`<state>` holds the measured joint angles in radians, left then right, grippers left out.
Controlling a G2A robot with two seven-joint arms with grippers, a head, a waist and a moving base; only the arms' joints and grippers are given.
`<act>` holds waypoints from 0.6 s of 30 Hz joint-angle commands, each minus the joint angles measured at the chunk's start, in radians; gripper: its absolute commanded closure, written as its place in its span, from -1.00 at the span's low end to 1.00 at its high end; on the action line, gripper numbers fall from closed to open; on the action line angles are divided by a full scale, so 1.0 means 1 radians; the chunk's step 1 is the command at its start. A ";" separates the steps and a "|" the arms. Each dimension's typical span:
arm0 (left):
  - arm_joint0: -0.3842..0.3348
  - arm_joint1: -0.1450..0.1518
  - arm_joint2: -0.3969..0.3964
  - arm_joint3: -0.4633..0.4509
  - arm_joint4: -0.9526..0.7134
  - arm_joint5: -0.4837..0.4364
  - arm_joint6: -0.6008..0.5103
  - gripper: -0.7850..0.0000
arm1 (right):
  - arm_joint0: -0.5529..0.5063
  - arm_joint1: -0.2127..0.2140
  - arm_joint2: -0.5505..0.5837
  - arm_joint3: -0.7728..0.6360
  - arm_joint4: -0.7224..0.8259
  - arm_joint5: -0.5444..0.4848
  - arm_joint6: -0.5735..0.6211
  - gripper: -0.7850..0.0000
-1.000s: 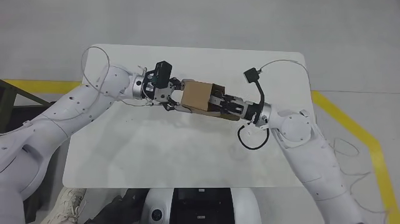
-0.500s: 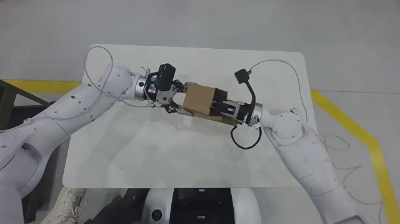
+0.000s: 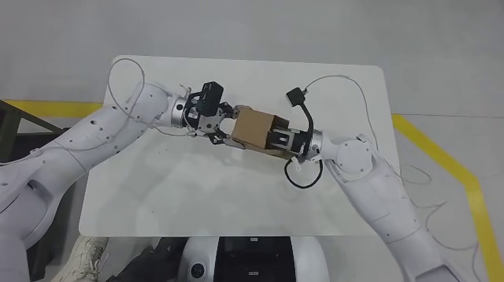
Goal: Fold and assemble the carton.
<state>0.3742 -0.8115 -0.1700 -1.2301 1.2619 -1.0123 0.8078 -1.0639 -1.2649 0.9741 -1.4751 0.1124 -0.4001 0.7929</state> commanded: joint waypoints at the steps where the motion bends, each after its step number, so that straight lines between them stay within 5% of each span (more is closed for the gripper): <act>1: 0.001 0.000 0.000 0.000 -0.003 0.000 0.000 -0.22 | 0.007 -0.002 -0.008 0.007 0.005 -0.003 0.000 1.00; 18: 0.007 0.000 -0.006 0.009 -0.021 0.000 0.000 -0.15 | 0.042 -0.016 -0.046 0.043 0.013 0.000 -0.011 1.00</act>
<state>0.3795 -0.8127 -0.1731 -1.2262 1.2470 -1.0123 0.8078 -1.0212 -1.2811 0.9272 -1.4323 0.1271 -0.4015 0.7830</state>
